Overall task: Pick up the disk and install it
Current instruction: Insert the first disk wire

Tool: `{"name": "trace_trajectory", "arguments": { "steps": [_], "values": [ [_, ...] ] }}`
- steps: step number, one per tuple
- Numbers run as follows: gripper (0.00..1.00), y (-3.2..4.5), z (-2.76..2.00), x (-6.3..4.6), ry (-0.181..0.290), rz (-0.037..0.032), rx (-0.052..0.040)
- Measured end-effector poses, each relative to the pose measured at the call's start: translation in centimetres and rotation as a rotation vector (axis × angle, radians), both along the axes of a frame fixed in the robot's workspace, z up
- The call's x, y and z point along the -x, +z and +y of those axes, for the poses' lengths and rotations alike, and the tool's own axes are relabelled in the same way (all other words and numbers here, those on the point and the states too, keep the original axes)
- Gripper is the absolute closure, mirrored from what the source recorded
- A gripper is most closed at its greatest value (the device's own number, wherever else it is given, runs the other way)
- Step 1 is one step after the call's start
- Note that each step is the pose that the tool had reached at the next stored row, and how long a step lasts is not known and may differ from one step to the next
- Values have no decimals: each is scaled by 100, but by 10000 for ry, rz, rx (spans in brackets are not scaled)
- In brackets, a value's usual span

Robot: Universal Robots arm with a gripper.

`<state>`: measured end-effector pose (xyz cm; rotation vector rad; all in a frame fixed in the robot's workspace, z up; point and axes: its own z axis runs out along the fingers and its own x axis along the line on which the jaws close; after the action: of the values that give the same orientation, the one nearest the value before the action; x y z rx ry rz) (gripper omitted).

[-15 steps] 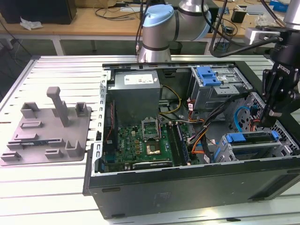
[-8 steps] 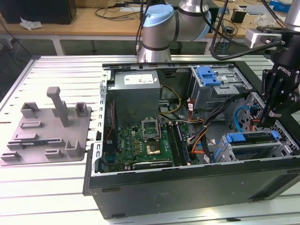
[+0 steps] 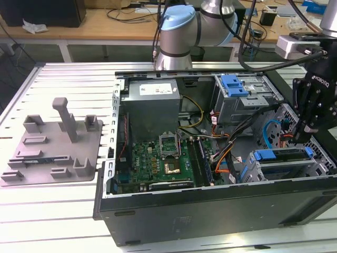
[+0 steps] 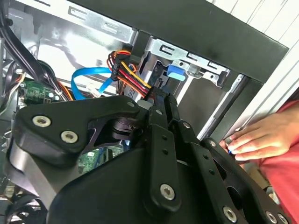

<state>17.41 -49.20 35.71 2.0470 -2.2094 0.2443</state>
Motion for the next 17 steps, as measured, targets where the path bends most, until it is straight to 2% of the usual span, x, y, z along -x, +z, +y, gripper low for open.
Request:
{"name": "trace_trajectory", "arguments": {
  "steps": [6,8,9,10,12,14,15,17],
  "values": [
    [84,0,-76,33,414,-12,-117],
    [84,-1,-105,43,583,-21,-212],
    [84,-5,-128,53,686,-50,-477],
    [84,-7,-141,60,714,-74,-662],
    [84,-8,-162,68,732,-106,-870],
    [84,-10,-205,72,734,-138,-1096],
    [84,-10,-237,73,736,-156,-1261],
    [84,-10,-282,74,736,-172,-1466]
  ]
}}
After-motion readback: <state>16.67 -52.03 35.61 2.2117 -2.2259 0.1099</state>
